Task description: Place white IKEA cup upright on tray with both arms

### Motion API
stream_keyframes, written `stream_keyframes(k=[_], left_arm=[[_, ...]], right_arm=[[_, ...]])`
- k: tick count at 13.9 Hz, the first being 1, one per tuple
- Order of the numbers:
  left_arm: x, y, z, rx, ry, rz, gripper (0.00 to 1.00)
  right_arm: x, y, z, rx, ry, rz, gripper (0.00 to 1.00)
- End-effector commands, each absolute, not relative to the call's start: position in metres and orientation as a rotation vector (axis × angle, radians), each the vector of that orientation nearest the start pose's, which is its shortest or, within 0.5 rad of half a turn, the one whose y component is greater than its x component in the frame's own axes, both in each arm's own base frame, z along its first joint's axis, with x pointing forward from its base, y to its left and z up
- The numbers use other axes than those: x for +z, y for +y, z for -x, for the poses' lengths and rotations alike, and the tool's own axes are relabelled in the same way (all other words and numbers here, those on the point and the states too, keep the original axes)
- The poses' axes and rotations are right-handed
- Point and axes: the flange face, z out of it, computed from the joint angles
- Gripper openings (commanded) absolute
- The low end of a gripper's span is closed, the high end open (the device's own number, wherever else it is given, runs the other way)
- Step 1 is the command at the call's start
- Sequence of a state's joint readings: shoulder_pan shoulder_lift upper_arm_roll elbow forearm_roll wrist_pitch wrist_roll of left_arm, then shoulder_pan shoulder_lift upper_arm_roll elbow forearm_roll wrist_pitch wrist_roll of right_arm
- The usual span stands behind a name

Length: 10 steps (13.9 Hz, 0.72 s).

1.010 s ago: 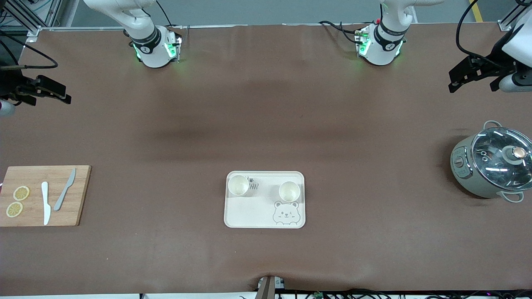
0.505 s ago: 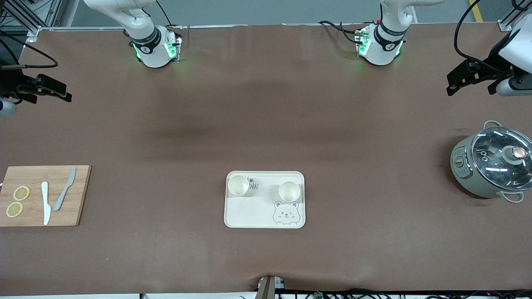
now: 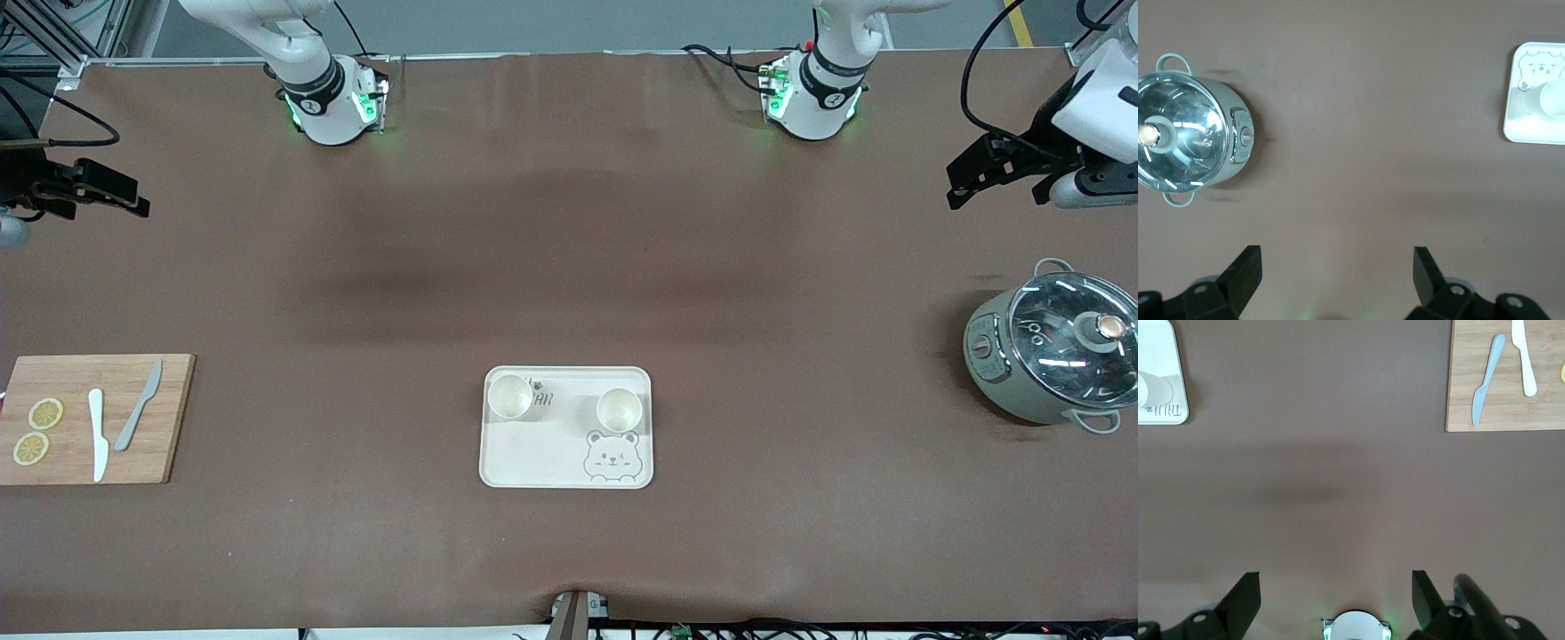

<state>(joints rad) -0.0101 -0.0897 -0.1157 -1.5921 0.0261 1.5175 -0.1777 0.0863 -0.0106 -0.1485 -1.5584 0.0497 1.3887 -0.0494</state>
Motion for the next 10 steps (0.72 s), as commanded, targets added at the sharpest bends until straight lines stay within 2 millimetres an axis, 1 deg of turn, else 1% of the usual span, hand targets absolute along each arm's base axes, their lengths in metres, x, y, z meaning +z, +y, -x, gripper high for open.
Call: stream_keyframes(k=[1,6,7,10], left_arm=[[0.663,-0.068,-0.508,-0.052,-0.117,3.11,1.0],[0.674,-0.065,-0.51,-0.08,-0.127,3.115,1.0],[0.679,-0.063,-0.51,-0.094,-0.132,3.116,1.0],[0.681,-0.06,-0.511,-0.089,-0.139,3.115,1.0]], right_arm=[[0.624,-0.029,-0.523,0.243,0.031,3.079,1.0],[0.621,-0.029,-0.521,0.248,0.029,3.078,1.0],[0.622,-0.029,-0.521,0.245,0.028,3.078,1.0],[0.619,-0.029,-0.517,0.25,0.029,3.076,1.0]])
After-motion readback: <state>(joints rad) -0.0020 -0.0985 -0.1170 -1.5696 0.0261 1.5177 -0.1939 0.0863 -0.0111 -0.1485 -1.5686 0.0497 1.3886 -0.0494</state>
